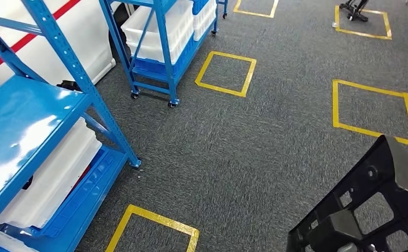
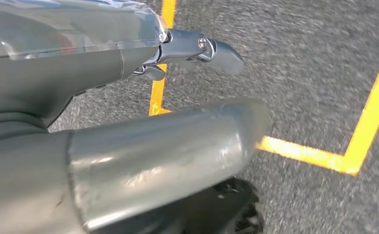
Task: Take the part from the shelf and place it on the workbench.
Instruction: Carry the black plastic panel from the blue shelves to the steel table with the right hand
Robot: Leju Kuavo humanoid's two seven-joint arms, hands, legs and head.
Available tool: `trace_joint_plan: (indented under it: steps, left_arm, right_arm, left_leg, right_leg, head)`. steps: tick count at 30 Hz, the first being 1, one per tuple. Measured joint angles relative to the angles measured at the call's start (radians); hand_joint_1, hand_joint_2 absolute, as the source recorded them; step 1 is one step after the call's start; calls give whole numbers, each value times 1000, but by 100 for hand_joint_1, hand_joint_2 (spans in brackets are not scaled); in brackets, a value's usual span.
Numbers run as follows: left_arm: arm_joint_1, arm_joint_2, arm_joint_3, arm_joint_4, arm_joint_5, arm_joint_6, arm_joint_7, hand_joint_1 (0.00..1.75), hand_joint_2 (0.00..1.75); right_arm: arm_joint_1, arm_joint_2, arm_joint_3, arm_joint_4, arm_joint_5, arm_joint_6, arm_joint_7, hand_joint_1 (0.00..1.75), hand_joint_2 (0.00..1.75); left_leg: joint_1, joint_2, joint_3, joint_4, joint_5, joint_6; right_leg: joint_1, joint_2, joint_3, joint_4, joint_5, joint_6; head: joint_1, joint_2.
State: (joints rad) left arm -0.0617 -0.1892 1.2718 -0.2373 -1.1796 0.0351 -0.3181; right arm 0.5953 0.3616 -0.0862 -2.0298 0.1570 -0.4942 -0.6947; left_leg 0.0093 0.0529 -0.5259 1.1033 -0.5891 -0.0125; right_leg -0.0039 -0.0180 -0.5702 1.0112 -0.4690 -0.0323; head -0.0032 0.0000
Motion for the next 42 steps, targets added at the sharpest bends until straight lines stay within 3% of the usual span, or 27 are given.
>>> trace_joint_plan:
  steps: [2,3,4,5,6,8,10,12,14,16,18,19,20,23,25,28,30,32,33,34,35,36,38,40,42]
  left_arm:
    - [4,0,0,0,-2,0,0,0,0]
    - [6,0,0,0,-3,0,0,0,0]
    - [7,0,0,0,-4,0,0,0,0]
    - [7,0,0,0,-5,0,0,0,0]
    - [7,0,0,0,-8,0,0,0,0]
    - [6,2,0,0,-17,-1,-1,0,0]
    - [6,3,0,0,-27,-3,-4,0,0]
    - [4,3,-1,0,-38,-6,-8,0,0]
    - [1,2,-2,0,-49,-11,-12,0,0]
    - [2,3,-2,0,-61,-16,-14,0,0]
    - [5,6,-2,0,-71,-20,-16,0,0]
    - [5,7,-2,0,-75,-21,-16,0,0]
    - [5,7,-3,0,-78,-23,-17,0,0]
    - [3,8,-5,0,-87,-25,-19,0,0]
    - [3,8,-7,0,-90,-27,-20,0,0]
    - [1,9,-8,0,-92,-30,-21,0,0]
    - [-1,12,-8,0,-92,-32,-22,0,0]
    - [1,13,-8,0,-92,-33,-23,0,0]
    - [2,13,-8,0,-92,-33,-23,0,0]
    - [4,13,-8,0,-92,-33,-24,0,0]
    - [4,13,-8,0,-92,-34,-24,0,0]
    - [4,14,-8,0,-92,-34,-25,0,0]
    - [4,16,-8,0,-95,-35,-28,0,0]
    - [4,18,-8,0,-99,-35,-29,0,0]
    - [2,17,-8,0,-104,-35,-31,0,0]
  right_arm:
    - [-2,0,0,0,14,-8,0,175,175]
    - [-1,0,0,0,22,-12,0,175,175]
    - [-1,0,0,0,30,-17,0,175,175]
    - [-1,0,0,-1,41,-24,0,175,175]
    - [-1,0,0,-2,58,-35,0,175,175]
    - [-2,0,0,-12,120,-70,2,175,175]
    - [-4,0,1,-30,225,-117,19,175,175]
    - [-5,0,2,-53,366,-163,56,175,175]
    - [-13,0,3,-84,545,-189,120,175,175]
    - [-35,0,3,-120,750,-195,203,175,175]
    - [-57,0,3,-150,931,-196,273,175,175]
    - [-62,0,3,-162,1001,-196,298,175,175]
    - [-67,0,3,-173,1059,-196,318,175,175]
    - [-81,0,3,-202,1165,-196,354,175,175]
    - [-88,0,7,-215,1211,-197,370,175,175]
    - [-89,0,13,-229,1276,-197,396,175,175]
    - [-90,0,20,-234,1299,-198,406,175,175]
    - [-92,0,27,-236,1311,-198,412,175,175]
    - [-92,0,30,-236,1316,-198,415,175,175]
    - [-91,0,32,-236,1324,-198,421,175,175]
    - [-91,0,34,-236,1334,-198,431,175,175]
    - [-90,0,36,-236,1348,-198,444,175,175]
    - [-89,-1,42,-236,1380,-198,478,175,175]
    - [-86,-2,46,-236,1402,-198,499,175,175]
    - [-80,-3,45,-236,1409,-198,498,175,175]
  left_leg:
    - [1,-38,-63,136,-62,-2]
    - [1,-43,-87,183,-73,-3]
    - [1,-46,-97,194,-62,-2]
    - [1,-49,-89,166,-32,-1]
    - [2,-60,-65,104,10,2]
    - [3,-106,-19,-22,70,9]
    - [2,-132,-4,-72,81,14]
    - [2,-115,-1,-81,86,23]
    - [4,-95,4,-93,95,36]
    - [3,-73,3,-98,100,44]
    - [0,-50,1,-98,100,45]
    - [0,-41,1,-98,99,44]
    - [-1,-32,1,-98,99,43]
    - [-3,-12,9,-97,93,35]
    - [-5,0,13,-96,88,25]
    - [-5,8,16,-91,78,11]
    - [-3,-17,-6,-32,37,4]
    - [-1,-40,-66,98,-27,1]
    - [0,-43,-96,157,-47,0]
    - [1,-45,-114,189,-48,-1]
    - [1,-46,-114,181,-28,-1]
    - [2,-52,-96,135,8,-1]
    - [6,-86,-44,3,75,1]
    - [8,-115,-17,-66,92,3]
    - [6,-108,-14,-72,91,11]
  right_leg:
    - [1,27,-2,1,1,-5]
    - [2,42,-2,2,0,-5]
    - [2,59,-1,4,0,-6]
    - [3,74,0,7,-1,-5]
    - [2,90,0,10,-2,-3]
    - [2,117,-3,18,-5,3]
    - [0,138,-12,23,-3,14]
    - [-4,154,-17,22,0,27]
    - [-2,119,-33,51,-21,35]
    - [-1,57,-82,153,-81,41]
    - [-4,30,-138,267,-128,46]
    - [-6,25,-145,286,-126,47]
    - [-8,22,-133,266,-105,48]
    - [-3,-13,-26,71,-21,38]
    - [7,-29,4,10,-12,28]
    - [6,-5,5,1,-8,15]
    - [0,9,9,-6,-4,3]
    - [2,24,10,-6,-4,-3]
    - [3,34,10,-6,-4,-4]
    - [3,45,10,-4,-5,-5]
    - [3,58,11,-2,-5,-4]
    - [2,70,12,1,-7,-3]
    - [1,93,10,12,-12,5]
    - [1,113,1,20,-15,15]
    - [-1,131,-7,19,-11,27]
  head:
    - [-3,0]
    - [-4,0]
    - [-3,0]
    - [-4,0]
    - [-4,0]
    - [-3,0]
    - [-3,0]
    - [-3,0]
    - [-1,0]
    - [3,0]
    - [5,0]
    - [5,0]
    - [5,0]
    - [5,0]
    - [5,0]
    - [4,0]
    - [0,0]
    - [-3,0]
    - [-4,0]
    - [-4,0]
    - [-4,0]
    - [-4,0]
    - [-5,0]
    - [-6,0]
    - [-5,0]
